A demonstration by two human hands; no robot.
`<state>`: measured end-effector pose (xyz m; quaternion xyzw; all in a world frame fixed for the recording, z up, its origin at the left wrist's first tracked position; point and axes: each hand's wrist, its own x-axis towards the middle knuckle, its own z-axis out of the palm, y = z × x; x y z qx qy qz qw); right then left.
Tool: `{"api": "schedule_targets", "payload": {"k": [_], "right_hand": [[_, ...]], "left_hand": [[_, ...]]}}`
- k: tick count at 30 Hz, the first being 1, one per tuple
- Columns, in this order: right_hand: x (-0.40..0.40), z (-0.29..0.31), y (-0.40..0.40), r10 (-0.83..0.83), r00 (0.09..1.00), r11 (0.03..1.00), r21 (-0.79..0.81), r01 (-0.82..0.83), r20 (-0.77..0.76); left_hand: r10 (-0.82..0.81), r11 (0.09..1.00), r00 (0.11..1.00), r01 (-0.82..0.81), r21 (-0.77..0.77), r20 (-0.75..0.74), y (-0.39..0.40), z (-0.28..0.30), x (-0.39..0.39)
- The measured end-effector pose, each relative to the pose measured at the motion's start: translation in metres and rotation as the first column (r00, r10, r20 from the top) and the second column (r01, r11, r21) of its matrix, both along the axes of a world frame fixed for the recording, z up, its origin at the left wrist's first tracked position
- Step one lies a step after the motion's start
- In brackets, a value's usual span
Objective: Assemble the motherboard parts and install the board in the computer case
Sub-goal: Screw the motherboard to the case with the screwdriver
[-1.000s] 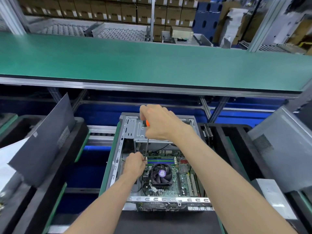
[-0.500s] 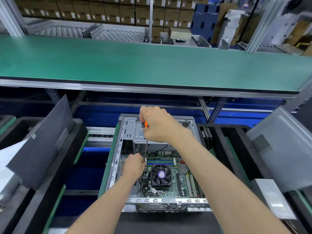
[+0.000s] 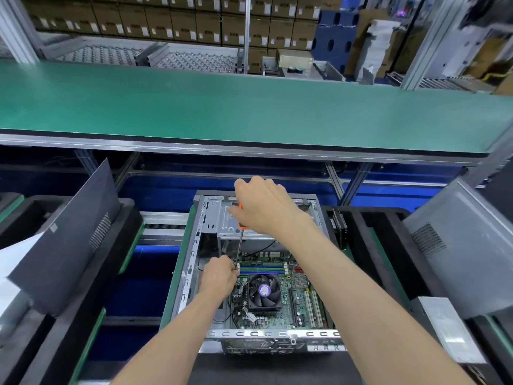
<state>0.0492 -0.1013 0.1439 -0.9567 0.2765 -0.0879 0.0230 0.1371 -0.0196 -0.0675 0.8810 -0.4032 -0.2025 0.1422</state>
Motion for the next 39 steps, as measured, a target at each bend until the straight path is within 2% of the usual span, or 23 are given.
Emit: {"api": "schedule_targets", "payload": {"k": [8,14,20,28,34,38,39], "right_hand": [[-0.01,0.006,0.0,0.096,0.993,0.973,0.202,-0.108,0.068],[-0.004,0.004,0.001,0.095,0.993,0.975,0.195,-0.107,0.068],[0.0,0.0,0.002,0.072,0.997,0.994,0.076,-0.075,0.04],[-0.002,0.002,0.001,0.138,0.989,0.969,0.202,-0.145,0.051],[0.0,-0.001,0.002,0.064,0.998,0.998,-0.025,-0.063,0.027],[-0.004,0.003,0.002,0.146,0.988,0.978,0.146,-0.152,0.056],[-0.003,0.002,0.003,0.148,0.987,0.977,0.145,-0.155,0.056]], "left_hand": [[0.004,1.0,1.0,-0.004,0.005,0.004,-0.001,-0.002,0.001],[0.005,1.0,1.0,-0.004,0.006,-0.013,-0.001,-0.002,0.001],[0.002,1.0,1.0,-0.002,0.017,0.001,0.001,0.0,0.001],[-0.006,1.0,1.0,0.006,0.026,0.0,0.001,0.003,0.0],[-0.038,0.999,0.999,0.038,0.006,-0.005,0.001,0.002,0.001],[-0.034,0.999,0.999,0.034,-0.004,0.002,0.001,0.0,0.001],[-0.032,0.999,0.999,0.032,-0.001,0.003,0.001,0.0,0.001]]}}
